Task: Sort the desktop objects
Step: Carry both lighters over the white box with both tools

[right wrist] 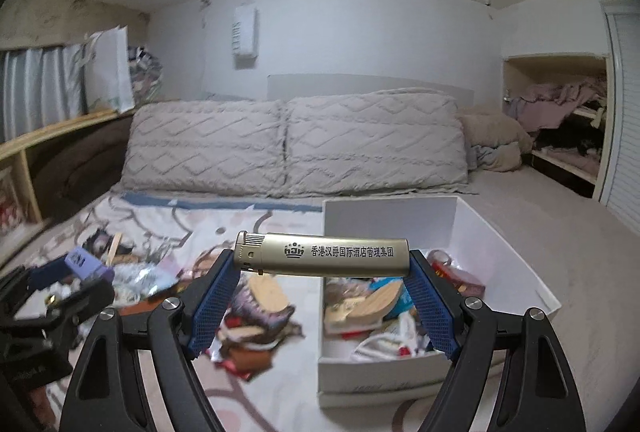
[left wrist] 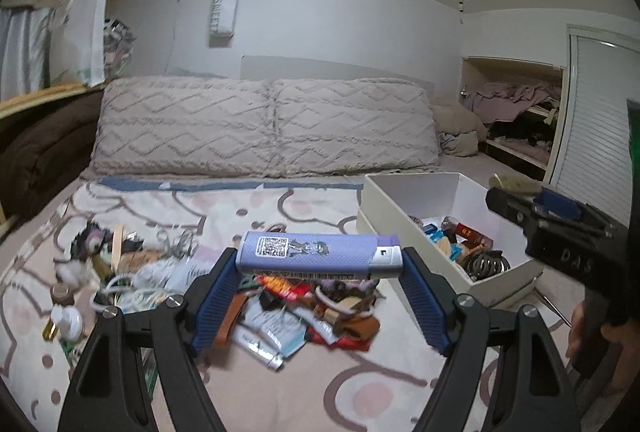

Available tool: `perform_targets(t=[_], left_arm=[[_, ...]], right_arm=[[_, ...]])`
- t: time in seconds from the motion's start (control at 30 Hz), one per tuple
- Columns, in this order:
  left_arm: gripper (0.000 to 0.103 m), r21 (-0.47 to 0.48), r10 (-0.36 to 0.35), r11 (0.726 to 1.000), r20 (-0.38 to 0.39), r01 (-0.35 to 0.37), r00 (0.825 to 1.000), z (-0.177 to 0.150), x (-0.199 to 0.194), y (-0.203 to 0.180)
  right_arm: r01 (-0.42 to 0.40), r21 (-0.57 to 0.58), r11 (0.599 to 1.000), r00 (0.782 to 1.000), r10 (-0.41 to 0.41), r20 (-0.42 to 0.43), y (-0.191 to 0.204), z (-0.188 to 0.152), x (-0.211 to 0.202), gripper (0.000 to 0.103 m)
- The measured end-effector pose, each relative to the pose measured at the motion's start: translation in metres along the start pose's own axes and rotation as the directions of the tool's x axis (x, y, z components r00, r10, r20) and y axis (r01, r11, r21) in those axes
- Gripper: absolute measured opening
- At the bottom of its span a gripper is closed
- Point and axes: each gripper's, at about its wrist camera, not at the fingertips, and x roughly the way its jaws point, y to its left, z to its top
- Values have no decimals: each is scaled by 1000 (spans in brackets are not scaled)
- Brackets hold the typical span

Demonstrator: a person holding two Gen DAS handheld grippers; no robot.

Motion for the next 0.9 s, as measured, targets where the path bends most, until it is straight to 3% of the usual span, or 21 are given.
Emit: perform_targets(t=[0.4, 0.6, 0.9], left_arm=[[79, 6, -104, 995, -1, 104, 995, 27, 32, -34], [79, 10, -135, 991, -44, 136, 990, 38, 56, -50], [79, 2, -184, 983, -79, 185, 980, 65, 91, -77]], right_arm=[[59, 84, 995, 998, -60, 16, -50, 24, 22, 83], [58, 216, 975, 998, -56, -18, -81, 26, 33, 83], [72, 178, 981, 995, -57, -86, -99, 11, 62, 83]])
